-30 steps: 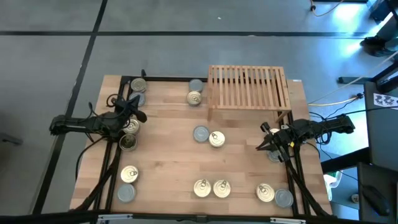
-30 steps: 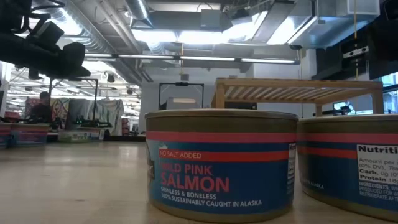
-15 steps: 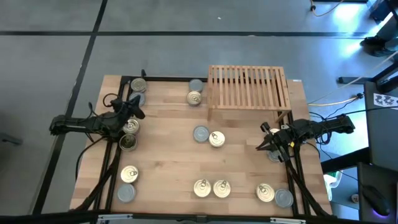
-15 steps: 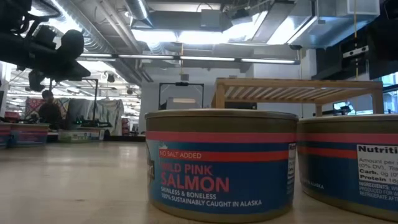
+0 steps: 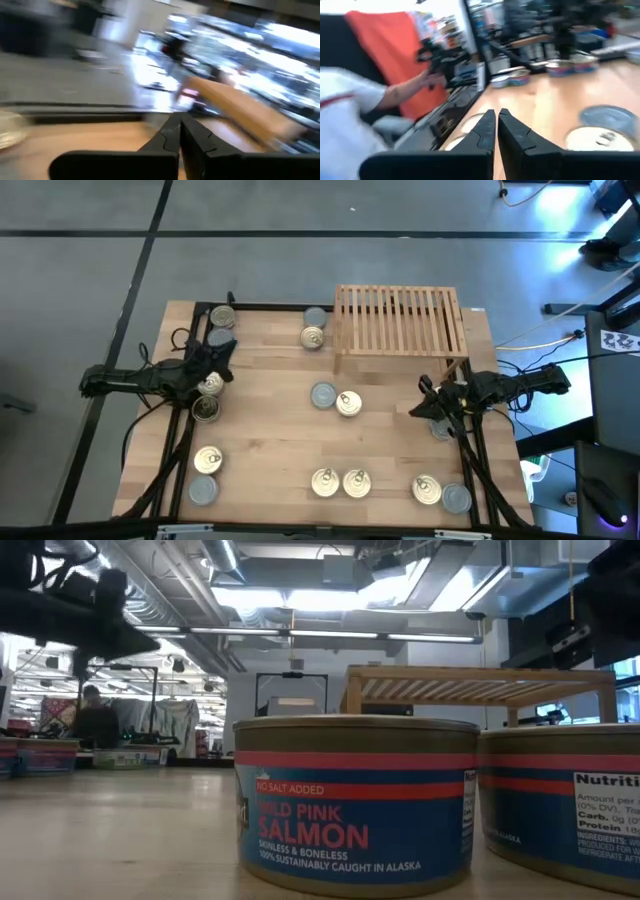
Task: Stack canned seafood by type on shelf
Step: Move the green tuna can to the middle left of the table
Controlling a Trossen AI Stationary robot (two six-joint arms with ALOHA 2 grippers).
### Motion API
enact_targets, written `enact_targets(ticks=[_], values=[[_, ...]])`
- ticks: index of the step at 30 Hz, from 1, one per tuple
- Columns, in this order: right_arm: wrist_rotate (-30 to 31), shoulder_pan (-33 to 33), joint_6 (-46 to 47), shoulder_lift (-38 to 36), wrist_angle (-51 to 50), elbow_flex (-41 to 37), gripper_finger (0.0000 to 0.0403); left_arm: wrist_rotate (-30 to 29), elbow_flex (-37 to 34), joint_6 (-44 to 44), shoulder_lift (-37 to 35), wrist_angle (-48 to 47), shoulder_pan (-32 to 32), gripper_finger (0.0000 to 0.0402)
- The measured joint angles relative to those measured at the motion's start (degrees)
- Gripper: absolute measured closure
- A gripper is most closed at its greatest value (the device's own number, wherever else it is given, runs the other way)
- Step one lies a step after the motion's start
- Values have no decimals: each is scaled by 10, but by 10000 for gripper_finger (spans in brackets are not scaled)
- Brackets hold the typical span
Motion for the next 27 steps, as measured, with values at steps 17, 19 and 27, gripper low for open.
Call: enact_targets(ticks=[17,19,27], values=[[120,0,-1,0,-11,1,384,184,71,75,265,167,-35,400],[119,0,-1,0,-11,1,384,185,106,93,319,167,-35,400],[189,0,-2,0,-1,2,384,220,226,116,525,177,-35,400]])
